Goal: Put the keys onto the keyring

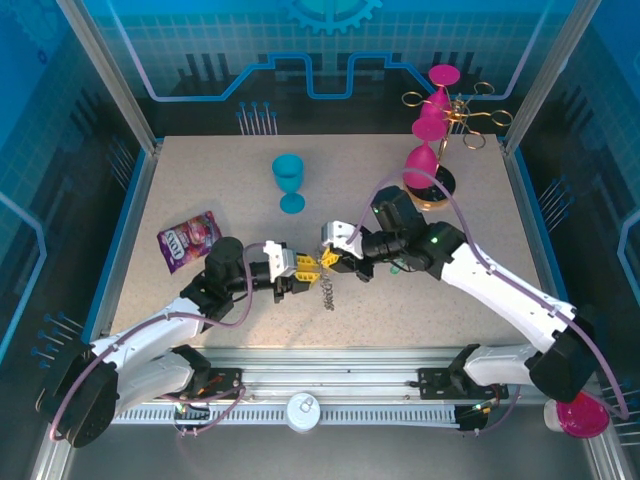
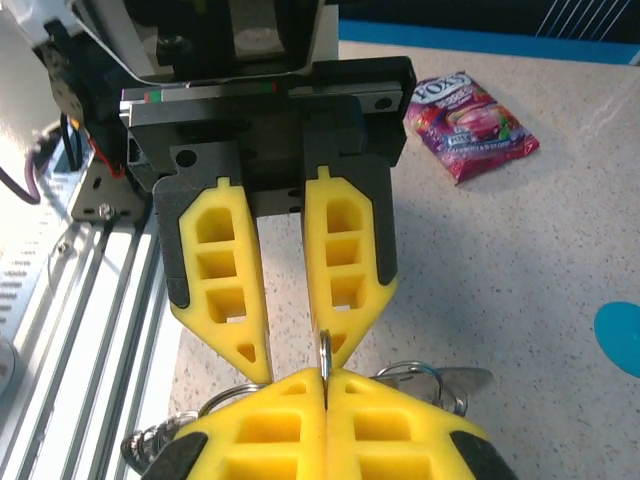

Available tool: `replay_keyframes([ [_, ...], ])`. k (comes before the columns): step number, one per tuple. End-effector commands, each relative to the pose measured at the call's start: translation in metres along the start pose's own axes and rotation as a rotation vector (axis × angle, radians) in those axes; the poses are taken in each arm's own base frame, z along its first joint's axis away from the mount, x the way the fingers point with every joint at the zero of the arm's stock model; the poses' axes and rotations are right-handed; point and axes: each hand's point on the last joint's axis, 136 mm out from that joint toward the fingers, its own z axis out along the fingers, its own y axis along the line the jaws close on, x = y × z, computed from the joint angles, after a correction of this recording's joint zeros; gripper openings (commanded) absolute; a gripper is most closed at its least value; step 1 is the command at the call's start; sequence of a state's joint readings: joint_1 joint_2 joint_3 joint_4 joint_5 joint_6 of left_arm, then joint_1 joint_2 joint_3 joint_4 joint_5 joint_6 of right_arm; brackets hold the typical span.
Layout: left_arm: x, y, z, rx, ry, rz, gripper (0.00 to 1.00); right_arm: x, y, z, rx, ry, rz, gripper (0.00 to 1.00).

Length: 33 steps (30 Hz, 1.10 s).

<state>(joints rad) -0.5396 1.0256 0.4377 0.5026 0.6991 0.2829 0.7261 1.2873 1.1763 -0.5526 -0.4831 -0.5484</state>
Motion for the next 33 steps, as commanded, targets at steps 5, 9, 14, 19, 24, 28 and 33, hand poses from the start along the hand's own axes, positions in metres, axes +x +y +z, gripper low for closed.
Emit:
replay_keyframes([
  [5, -0.011, 0.003, 0.002, 0.001, -0.001, 0.035, 0.23, 0.023, 0.017, 0.001, -0.076, 0.271, -0.070, 0.00],
  [9, -0.010, 0.002, 0.002, 0.005, 0.003, 0.033, 0.23, 0.021, 0.017, 0.004, -0.086, 0.319, -0.093, 0.00],
  [14, -0.008, 0.001, 0.003, 0.018, 0.015, 0.024, 0.22, 0.011, 0.018, 0.008, -0.100, 0.311, -0.125, 0.00],
  [19, -0.009, -0.001, 0.004, 0.032, 0.016, 0.022, 0.20, 0.007, 0.019, 0.012, -0.110, 0.320, -0.135, 0.00],
  [24, -0.009, -0.002, 0.004, 0.038, 0.019, 0.019, 0.19, 0.000, 0.018, 0.015, -0.110, 0.296, -0.123, 0.00],
  [28, -0.011, -0.003, 0.003, 0.040, 0.011, 0.030, 0.08, -0.004, 0.021, 0.017, -0.118, 0.265, -0.102, 0.00],
  [33, -0.014, -0.005, 0.001, 0.037, -0.008, 0.047, 0.00, -0.011, 0.009, 0.009, -0.044, 0.160, -0.042, 0.09],
])
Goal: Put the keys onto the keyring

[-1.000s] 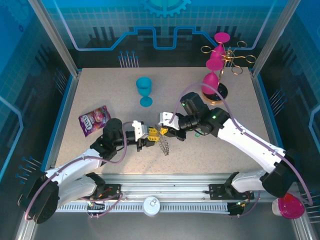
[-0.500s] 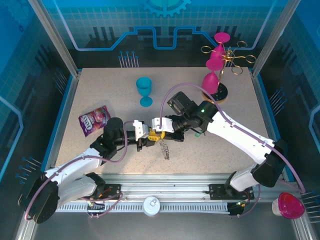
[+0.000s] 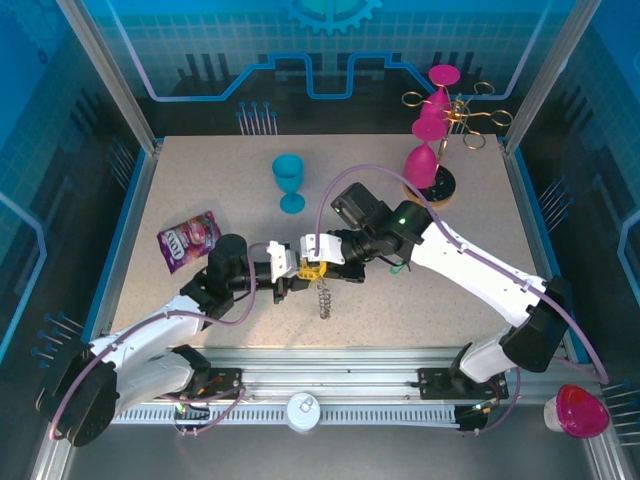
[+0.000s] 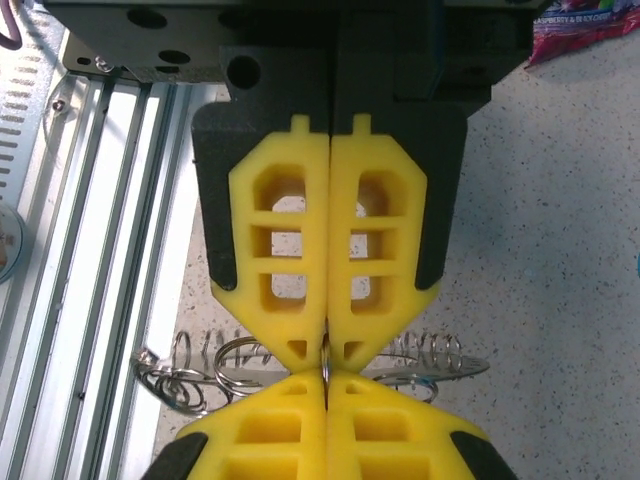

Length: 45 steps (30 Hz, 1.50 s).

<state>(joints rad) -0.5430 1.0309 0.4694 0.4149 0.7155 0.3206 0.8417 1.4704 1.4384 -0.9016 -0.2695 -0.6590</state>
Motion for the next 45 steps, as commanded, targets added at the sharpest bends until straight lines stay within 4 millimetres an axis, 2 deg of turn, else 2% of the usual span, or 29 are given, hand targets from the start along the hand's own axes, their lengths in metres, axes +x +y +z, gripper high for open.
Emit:
replay_keyframes([
  [1, -0.019, -0.002, -0.002, 0.007, -0.052, 0.057, 0.00, -0.024, -0.004, -0.018, 0.036, -0.184, 0.035, 0.14],
  [3, -0.021, -0.003, -0.003, 0.006, -0.069, 0.064, 0.00, -0.021, -0.011, -0.028, 0.076, -0.270, 0.073, 0.21],
  [8, -0.028, -0.004, -0.005, 0.008, -0.113, 0.071, 0.00, -0.011, -0.014, -0.045, 0.135, -0.470, 0.103, 0.24],
  [14, -0.037, -0.006, -0.007, 0.008, -0.159, 0.067, 0.00, -0.003, -0.004, -0.031, 0.128, -0.573, 0.101, 0.25],
  [23, -0.044, -0.005, -0.006, 0.023, -0.196, 0.055, 0.00, -0.010, -0.003, -0.027, 0.092, -0.628, 0.086, 0.25],
  [33, -0.046, -0.007, -0.006, 0.034, -0.206, 0.053, 0.00, -0.019, -0.003, -0.028, 0.069, -0.654, 0.074, 0.16],
  [38, -0.043, -0.005, -0.005, 0.024, -0.195, 0.050, 0.00, -0.025, -0.003, -0.032, 0.054, -0.671, 0.072, 0.00],
  [39, -0.042, -0.003, -0.005, 0.017, -0.189, 0.049, 0.00, -0.025, -0.003, -0.032, 0.051, -0.669, 0.073, 0.00],
  [43, -0.033, 0.004, -0.004, -0.026, -0.140, 0.042, 0.12, -0.023, -0.004, -0.034, 0.053, -0.607, 0.084, 0.00],
  [45, -0.029, 0.007, -0.003, -0.039, -0.113, 0.042, 0.15, -0.019, -0.002, -0.031, 0.044, -0.550, 0.084, 0.00],
])
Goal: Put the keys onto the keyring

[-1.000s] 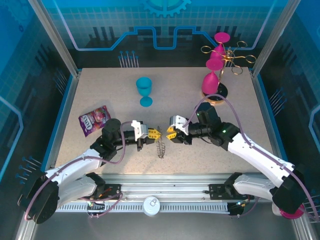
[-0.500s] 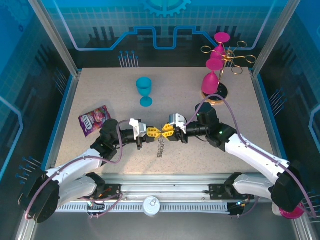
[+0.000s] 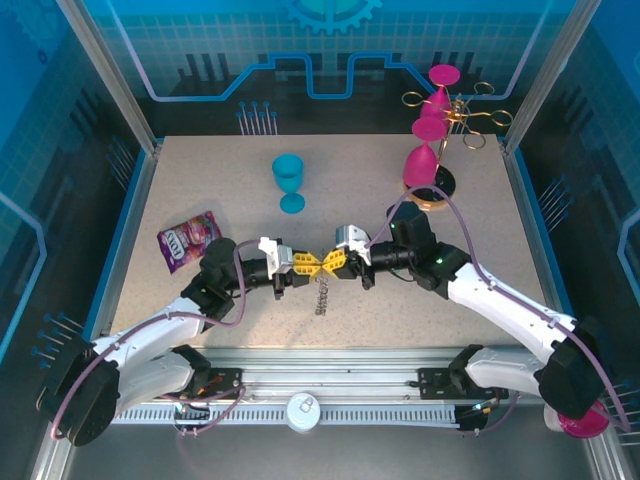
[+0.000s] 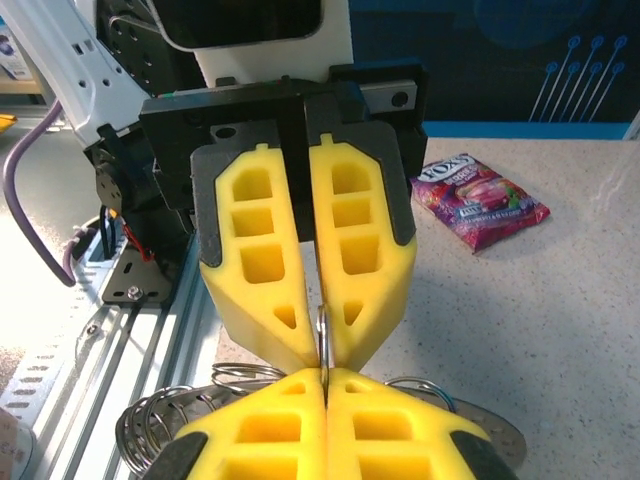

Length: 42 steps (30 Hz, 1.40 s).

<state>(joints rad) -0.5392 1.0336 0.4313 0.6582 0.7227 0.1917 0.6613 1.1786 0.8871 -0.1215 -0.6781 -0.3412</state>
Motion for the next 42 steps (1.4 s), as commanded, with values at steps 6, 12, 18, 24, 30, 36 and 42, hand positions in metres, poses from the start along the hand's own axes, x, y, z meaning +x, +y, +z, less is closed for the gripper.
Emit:
replay_keyframes([
  [6, 0.006, 0.004, 0.001, -0.014, 0.067, 0.031, 0.15, 0.006, 0.009, 0.000, -0.041, 0.222, -0.040, 0.00],
  [12, 0.006, 0.003, 0.001, -0.008, 0.076, 0.041, 0.11, 0.011, 0.011, 0.001, -0.048, 0.320, -0.058, 0.00],
  [18, 0.006, 0.003, 0.001, -0.005, 0.076, 0.037, 0.15, 0.013, 0.012, 0.006, -0.048, 0.378, -0.073, 0.00],
  [24, 0.005, 0.001, 0.001, 0.004, 0.074, 0.037, 0.14, 0.016, 0.013, 0.011, -0.055, 0.441, -0.086, 0.00],
  [30, 0.005, -0.001, 0.001, 0.017, 0.075, 0.044, 0.02, 0.015, 0.014, 0.013, -0.058, 0.449, -0.086, 0.00],
  [36, 0.005, -0.004, 0.000, 0.029, 0.065, 0.062, 0.00, 0.003, 0.007, 0.005, 0.006, 0.315, -0.085, 0.18],
  [42, 0.001, -0.009, -0.002, 0.040, 0.042, 0.108, 0.00, 0.004, 0.007, -0.005, 0.051, 0.151, -0.129, 0.29],
])
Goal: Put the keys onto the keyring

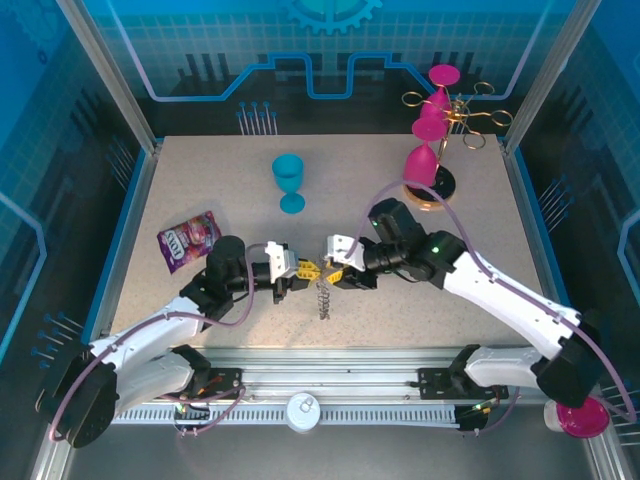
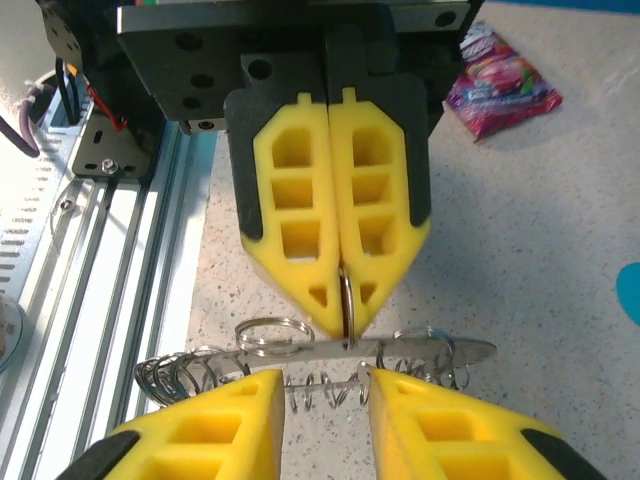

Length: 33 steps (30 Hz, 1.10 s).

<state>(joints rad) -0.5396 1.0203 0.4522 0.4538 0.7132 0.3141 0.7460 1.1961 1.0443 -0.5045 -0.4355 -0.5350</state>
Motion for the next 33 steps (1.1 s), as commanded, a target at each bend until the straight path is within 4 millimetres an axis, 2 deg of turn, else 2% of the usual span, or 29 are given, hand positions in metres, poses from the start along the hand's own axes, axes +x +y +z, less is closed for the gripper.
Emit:
replay_keyframes([
  [1, -0.025, -0.007, -0.004, 0.029, -0.077, 0.120, 0.00, -0.014, -0.001, -0.004, 0.027, -0.138, -0.058, 0.29],
  [8, -0.026, -0.014, -0.006, 0.047, -0.105, 0.192, 0.00, -0.011, 0.004, 0.000, 0.035, -0.197, -0.094, 0.27],
  [33, -0.028, -0.020, -0.007, 0.073, -0.125, 0.225, 0.00, -0.028, 0.010, 0.011, -0.015, -0.259, -0.141, 0.17],
])
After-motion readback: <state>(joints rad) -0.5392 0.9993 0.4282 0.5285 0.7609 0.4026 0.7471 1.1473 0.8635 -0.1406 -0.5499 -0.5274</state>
